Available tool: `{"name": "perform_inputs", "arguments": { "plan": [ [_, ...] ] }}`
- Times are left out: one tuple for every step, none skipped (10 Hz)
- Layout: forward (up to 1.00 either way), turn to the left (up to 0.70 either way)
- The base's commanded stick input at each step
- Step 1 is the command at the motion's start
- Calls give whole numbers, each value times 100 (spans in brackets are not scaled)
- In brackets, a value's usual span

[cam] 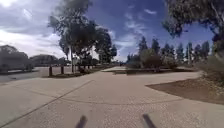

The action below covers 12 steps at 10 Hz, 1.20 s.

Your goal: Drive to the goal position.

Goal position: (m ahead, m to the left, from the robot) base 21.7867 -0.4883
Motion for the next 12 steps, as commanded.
{"name": "perform_inputs", "arguments": {
  "plan": [
    [70, 0],
    [70, 0],
    [70, 0],
    [70, -35],
    [70, -35],
    [70, -12],
    [70, 0],
    [70, 0],
    [70, 0],
    [71, 0],
    [83, 0],
    [85, 0]
  ]
}}
